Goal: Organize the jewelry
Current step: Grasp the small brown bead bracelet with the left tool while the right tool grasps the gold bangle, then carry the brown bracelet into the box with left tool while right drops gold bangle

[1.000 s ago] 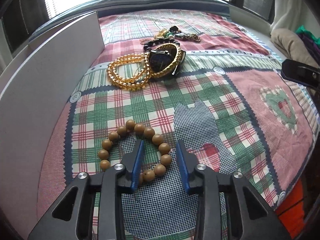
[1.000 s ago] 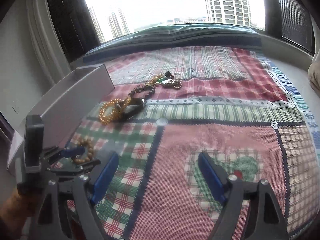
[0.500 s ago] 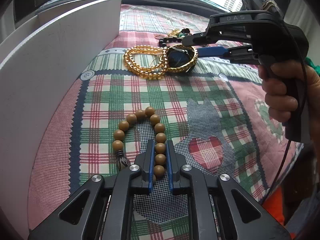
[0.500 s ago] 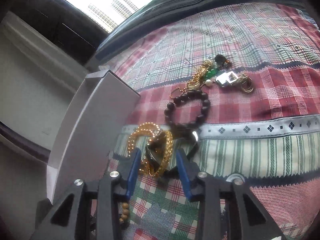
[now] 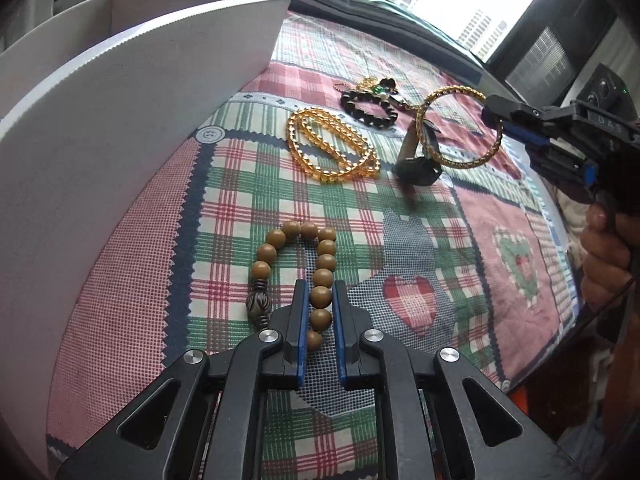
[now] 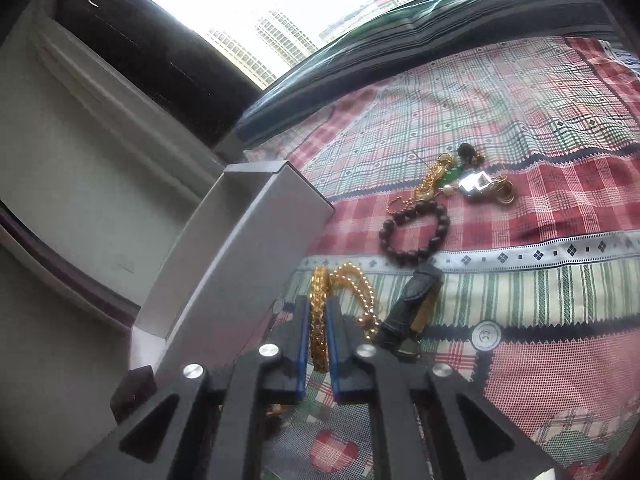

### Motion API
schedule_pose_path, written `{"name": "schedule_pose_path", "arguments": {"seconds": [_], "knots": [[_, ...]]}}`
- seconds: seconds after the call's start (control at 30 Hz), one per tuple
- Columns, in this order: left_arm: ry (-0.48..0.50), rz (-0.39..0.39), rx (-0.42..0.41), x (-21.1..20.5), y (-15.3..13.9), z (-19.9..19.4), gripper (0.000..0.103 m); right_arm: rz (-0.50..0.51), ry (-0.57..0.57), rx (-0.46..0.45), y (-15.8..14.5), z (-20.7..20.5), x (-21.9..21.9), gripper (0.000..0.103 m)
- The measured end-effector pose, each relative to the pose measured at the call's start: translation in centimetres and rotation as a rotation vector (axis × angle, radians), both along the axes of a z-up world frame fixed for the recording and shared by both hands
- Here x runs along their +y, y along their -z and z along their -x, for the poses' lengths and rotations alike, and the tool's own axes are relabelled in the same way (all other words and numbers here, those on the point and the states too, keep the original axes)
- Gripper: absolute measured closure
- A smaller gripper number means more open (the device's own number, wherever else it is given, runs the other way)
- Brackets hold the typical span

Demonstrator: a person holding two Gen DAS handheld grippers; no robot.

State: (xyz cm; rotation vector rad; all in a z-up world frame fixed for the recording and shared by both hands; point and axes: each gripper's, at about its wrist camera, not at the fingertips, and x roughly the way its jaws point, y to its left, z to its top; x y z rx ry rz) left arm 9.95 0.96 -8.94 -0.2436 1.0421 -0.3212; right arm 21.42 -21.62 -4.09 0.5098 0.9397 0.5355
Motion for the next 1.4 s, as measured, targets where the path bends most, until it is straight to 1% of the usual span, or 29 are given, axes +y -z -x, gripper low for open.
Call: {"name": "schedule_pose_path", "arguments": {"seconds": [0.13, 0.23, 0.3, 0.4, 0.5, 0.63, 0.8, 0.9, 0.97, 1.07, 1.17, 1.27, 1.33, 1.4], "knots": [[-0.013, 0.043, -0.008, 0.6, -1.1, 0.5, 0.094, -0.062, 0.003, 0.039, 0.6, 2.2, -2.0, 0.095], [-0.026, 0.071, -0.029, 1.1, -2.6, 0.9, 0.094, -0.114, 0.005, 0.032, 0.2, 3.7, -3.0, 0.095], [-0.033, 0.092, -0.047, 1.4, -3.8, 1.2, 0.094, -0.113, -0.001, 0.012, -0.5, 4.5, -3.0, 0.095], [-0.048, 0.103, -0.081, 2.1, -5.5, 1.6, 0.094, -0.08, -0.014, -0.009, -1.0, 5.2, -2.2, 0.094], [-0.063, 0.133, -0.099, 3.0, -7.0, 2.3, 0.094, -0.083, -0.036, -0.026, -1.6, 5.7, -1.4, 0.095], [-0.082, 0.186, -0.132, 4.8, -9.6, 3.4, 0.094, -0.076, -0.084, -0.062, -3.1, 6.3, 0.6, 0.094], [-0.143, 0.222, -0.222, 8.6, -14.2, 5.6, 0.094, -0.054, -0.163, -0.124, -5.2, 6.6, 4.8, 0.095], [-0.213, 0.19, -0.29, 11.9, -16.8, 7.0, 0.094, -0.037, -0.226, -0.179, -7.0, 6.6, 8.2, 0.095], [-0.266, 0.139, -0.32, 13.9, -17.8, 7.3, 0.094, -0.044, -0.273, -0.198, -8.0, 6.3, 10.6, 0.095], [-0.357, 0.066, -0.309, 17.2, -17.5, 6.6, 0.094, -0.041, -0.343, -0.213, -9.1, 5.3, 14.9, 0.095], [-0.445, 0.022, -0.251, 20.3, -15.4, 4.9, 0.094, -0.026, -0.424, -0.191, -8.9, 3.8, 19.7, 0.095], [-0.519, -0.024, -0.189, 23.0, -12.8, 3.7, 0.094, 0.024, -0.498, -0.164, -7.7, 2.6, 25.1, 0.095], [-0.555, -0.05, -0.147, 24.4, -11.1, 3.2, 0.094, 0.059, -0.537, -0.138, -6.2, 1.7, 28.3, 0.095], [-0.588, -0.071, -0.113, 25.7, -9.7, 3.1, 0.094, 0.073, -0.577, -0.094, -4.4, 1.0, 31.0, 0.095]]}}
